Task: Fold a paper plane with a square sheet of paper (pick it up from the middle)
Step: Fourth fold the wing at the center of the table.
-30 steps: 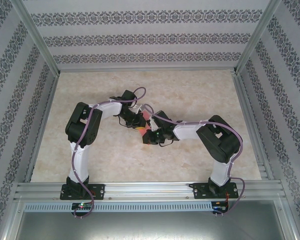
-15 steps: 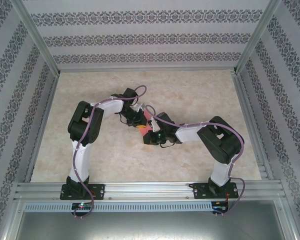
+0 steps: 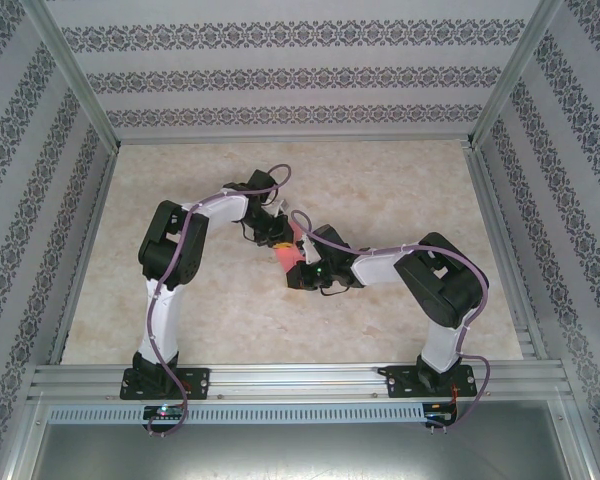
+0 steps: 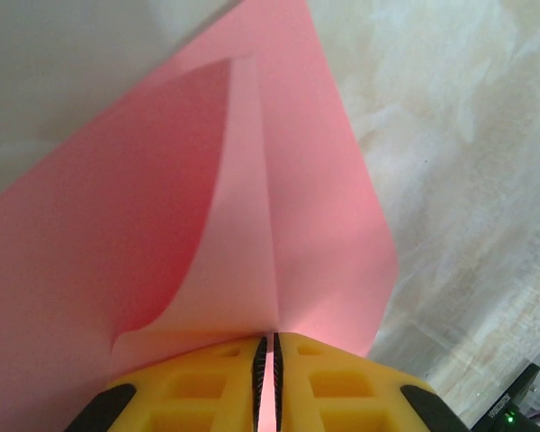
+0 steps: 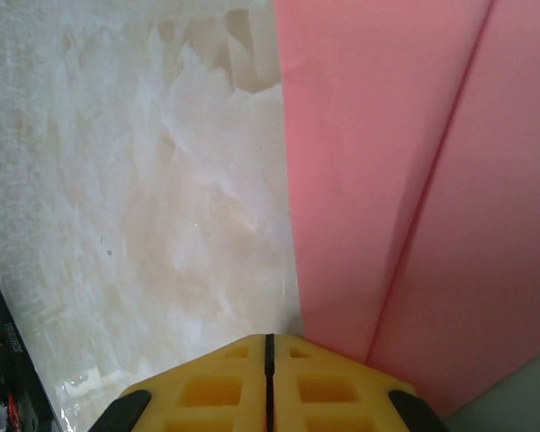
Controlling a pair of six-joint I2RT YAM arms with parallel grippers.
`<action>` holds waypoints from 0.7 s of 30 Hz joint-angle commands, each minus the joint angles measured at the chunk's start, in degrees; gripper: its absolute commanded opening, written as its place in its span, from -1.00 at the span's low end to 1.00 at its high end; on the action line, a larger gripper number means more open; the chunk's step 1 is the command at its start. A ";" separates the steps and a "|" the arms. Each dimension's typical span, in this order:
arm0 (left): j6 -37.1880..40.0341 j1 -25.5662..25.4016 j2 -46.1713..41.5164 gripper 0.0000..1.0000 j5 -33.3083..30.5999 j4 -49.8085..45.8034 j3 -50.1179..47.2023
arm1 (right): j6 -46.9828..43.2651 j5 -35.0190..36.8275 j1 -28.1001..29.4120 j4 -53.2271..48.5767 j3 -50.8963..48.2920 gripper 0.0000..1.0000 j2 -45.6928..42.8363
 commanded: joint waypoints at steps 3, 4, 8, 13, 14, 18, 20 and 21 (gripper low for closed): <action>-1.40 1.78 3.28 -0.67 -9.99 5.50 4.05 | -1.42 1.06 0.59 -9.71 -2.81 -0.83 3.07; -1.39 1.85 3.58 -0.68 -9.92 5.37 4.58 | -1.47 1.06 0.67 -9.81 -2.80 -0.83 3.06; -1.24 1.80 4.70 -0.67 -9.74 5.07 5.83 | -1.43 1.06 0.66 -10.17 -2.72 -0.82 2.53; -0.42 1.78 5.30 -0.67 -8.38 5.24 4.97 | -0.29 0.01 0.48 -8.98 -1.66 -0.79 0.51; -0.37 1.76 5.31 -0.68 -8.01 5.32 4.71 | 0.66 -0.61 0.23 -7.70 -1.40 -0.76 -0.01; 0.26 1.74 5.38 -0.68 -6.98 5.40 3.38 | 5.48 -2.43 -1.25 -0.36 -1.04 -0.69 -2.56; 0.39 1.78 5.33 -0.67 -6.34 5.50 2.77 | 6.74 -2.25 -2.17 1.63 -0.14 -0.69 -2.77; 0.61 1.75 5.36 -0.68 -6.21 5.50 2.56 | 6.39 -1.70 -2.49 0.96 0.84 -0.69 -2.46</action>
